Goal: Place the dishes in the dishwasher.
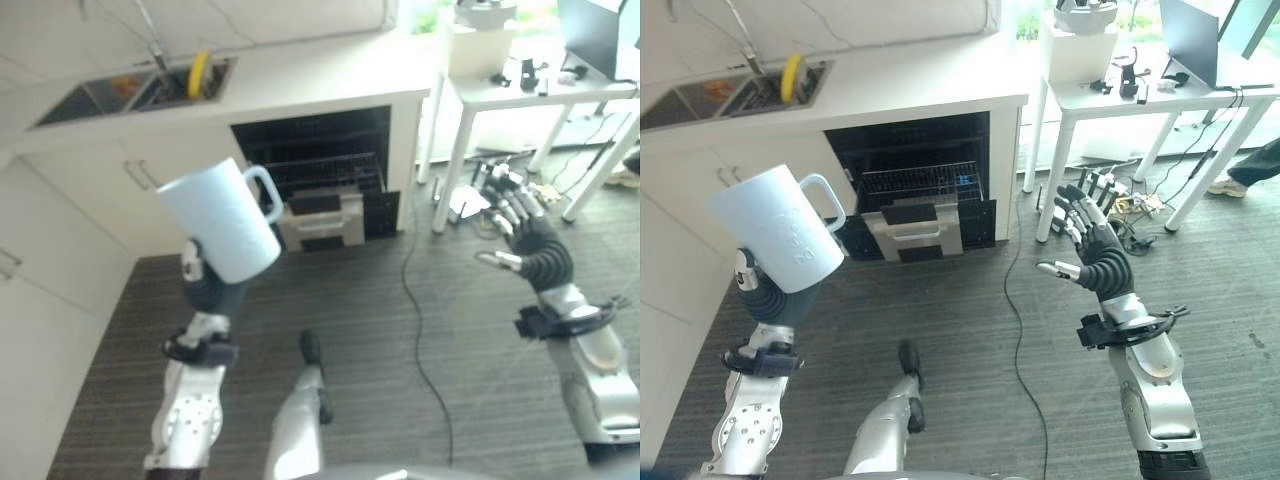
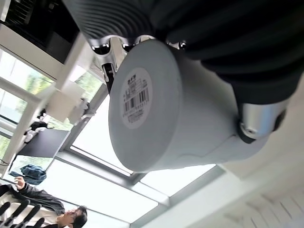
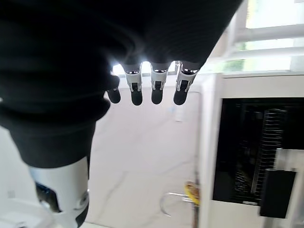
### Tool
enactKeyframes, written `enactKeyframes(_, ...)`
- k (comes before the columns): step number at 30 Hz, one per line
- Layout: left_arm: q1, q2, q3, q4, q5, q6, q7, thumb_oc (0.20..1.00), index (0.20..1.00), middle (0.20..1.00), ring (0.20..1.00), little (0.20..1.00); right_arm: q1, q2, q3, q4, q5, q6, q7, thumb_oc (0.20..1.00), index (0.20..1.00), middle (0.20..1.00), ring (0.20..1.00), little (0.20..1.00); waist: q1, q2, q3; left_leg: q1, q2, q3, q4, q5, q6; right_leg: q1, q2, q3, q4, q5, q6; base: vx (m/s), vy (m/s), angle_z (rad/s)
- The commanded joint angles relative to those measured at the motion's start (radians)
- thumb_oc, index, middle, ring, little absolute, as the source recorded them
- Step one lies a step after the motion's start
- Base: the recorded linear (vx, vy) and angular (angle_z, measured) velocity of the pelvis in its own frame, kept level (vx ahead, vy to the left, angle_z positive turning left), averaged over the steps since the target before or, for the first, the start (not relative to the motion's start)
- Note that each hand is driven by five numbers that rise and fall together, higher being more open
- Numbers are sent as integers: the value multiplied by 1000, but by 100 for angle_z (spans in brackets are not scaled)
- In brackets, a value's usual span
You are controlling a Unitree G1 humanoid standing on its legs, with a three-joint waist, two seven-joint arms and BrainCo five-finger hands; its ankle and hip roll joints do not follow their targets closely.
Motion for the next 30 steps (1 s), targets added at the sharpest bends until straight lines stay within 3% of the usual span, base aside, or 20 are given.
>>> enactKeyframes(1,-67,62,33,-112,-44,-70,-39,200,200,200,200,200,-24,-33,-23,-131,59,-45,28,1000,1000,1000,1000,1000,-4,33,-66,355,157,-29,-101,129,-199,-132,-149,-61,-50,52,68,286,324,-18)
enactKeyframes(7,-135,80,49,-117,-20,-4,-14,200,200,200,200,200,-3,-1,-28,-158,46,-47,-3,1000,1000,1000,1000,1000,20,-1,-96,383,86,-36,-101,73,-155,-113,-224,-98,-9,52,129,230,241,-22)
enactKeyframes(8,-160,87,42,-115,-13,22,-12,200,200,200,200,200,-21,23,-14,-157,28,-40,-19,1000,1000,1000,1000,1000,37,-17,-104,391,51,-44,-101,54,-124,-114,-255,-117,19,58,151,232,249,113)
enactKeyframes(12,-164,89,37,-133,1,39,-4,200,200,200,200,200,-29,48,5,-154,0,-38,-31,1000,1000,1000,1000,1000,52,-31,-107,400,8,-59,-101,36,-88,-133,-277,-106,90,91,160,146,191,56)
enactKeyframes(15,-160,97,36,-136,16,29,-9,200,200,200,200,200,-21,60,8,-147,3,-48,-33,1000,1000,1000,1000,1000,44,-33,-105,419,-26,-83,-101,20,-56,-208,-252,-62,239,127,153,96,133,28)
enactKeyframes(16,-161,96,36,-139,22,23,-4,200,200,200,200,200,-22,62,9,-146,2,-48,-30,1000,1000,1000,1000,1000,39,-29,-103,429,-28,-85,-101,14,-57,-233,-249,-58,236,127,148,147,18,-2)
enactKeyframes(17,-181,104,28,-135,19,4,9,200,200,200,200,200,-27,59,17,-136,-4,-61,-26,1000,1000,1000,1000,1000,20,-17,-92,443,-24,-100,-101,5,-70,-276,-228,-52,107,111,132,112,-46,-18)
enactKeyframes(19,-189,108,23,-129,19,-9,17,200,200,200,200,200,-39,61,26,-131,-12,-59,-25,1000,1000,1000,1000,1000,7,-16,-80,456,-25,-102,-101,-6,-71,-317,-229,-49,98,152,131,100,-89,-25)
enactKeyframes(20,-194,120,23,-123,7,-18,22,200,200,200,200,200,-58,56,35,-121,-14,-56,-29,1000,1000,1000,1000,1000,9,-12,-71,461,-18,-100,-101,-9,-70,-324,-225,-51,102,144,134,84,-116,-7)
enactKeyframes(24,-204,97,-7,-136,38,3,34,200,200,200,200,200,-80,42,33,-121,-19,-41,-70,1000,1000,1000,1000,1000,25,-23,-75,454,-7,-87,-101,-6,-77,-279,-217,-90,35,136,134,26,-179,11)
enactKeyframes(30,-199,101,-8,-134,30,2,45,200,200,200,200,200,-69,29,28,-132,-5,-10,-82,1000,1000,1000,1000,1000,17,-22,-95,468,5,-62,-101,-20,-89,-222,-207,-103,-32,126,124,3,-86,11)
